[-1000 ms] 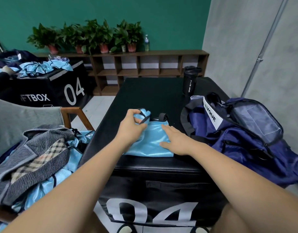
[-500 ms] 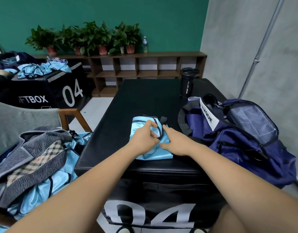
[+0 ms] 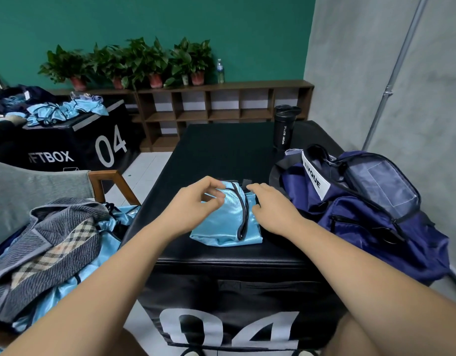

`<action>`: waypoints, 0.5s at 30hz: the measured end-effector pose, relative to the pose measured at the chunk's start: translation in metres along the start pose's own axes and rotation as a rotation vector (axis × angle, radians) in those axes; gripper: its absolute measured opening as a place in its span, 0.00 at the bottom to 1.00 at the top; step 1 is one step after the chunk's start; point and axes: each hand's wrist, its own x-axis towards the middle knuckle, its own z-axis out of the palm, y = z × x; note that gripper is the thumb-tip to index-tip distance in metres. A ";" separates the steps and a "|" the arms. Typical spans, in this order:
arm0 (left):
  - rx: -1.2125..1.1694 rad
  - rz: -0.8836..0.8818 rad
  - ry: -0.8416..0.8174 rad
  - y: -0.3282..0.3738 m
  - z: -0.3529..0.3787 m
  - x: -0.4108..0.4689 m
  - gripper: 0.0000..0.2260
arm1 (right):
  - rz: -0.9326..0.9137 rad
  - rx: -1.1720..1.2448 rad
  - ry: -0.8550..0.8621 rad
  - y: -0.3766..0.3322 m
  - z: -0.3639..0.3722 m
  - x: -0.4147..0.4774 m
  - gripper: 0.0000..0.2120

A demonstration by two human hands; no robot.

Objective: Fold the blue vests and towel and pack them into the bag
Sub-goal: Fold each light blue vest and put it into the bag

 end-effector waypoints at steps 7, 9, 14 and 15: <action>0.288 0.052 -0.166 -0.022 -0.011 -0.012 0.07 | -0.189 0.035 -0.131 -0.006 0.006 -0.009 0.19; 0.292 0.025 -0.240 -0.029 -0.012 -0.014 0.10 | -0.184 0.013 -0.178 -0.003 0.005 -0.010 0.17; 0.384 -0.009 -0.313 -0.043 -0.014 -0.018 0.16 | -0.175 0.038 -0.271 -0.003 0.000 -0.014 0.22; 0.405 0.008 -0.308 -0.044 -0.013 -0.017 0.15 | -0.172 0.036 -0.284 -0.004 0.000 -0.016 0.29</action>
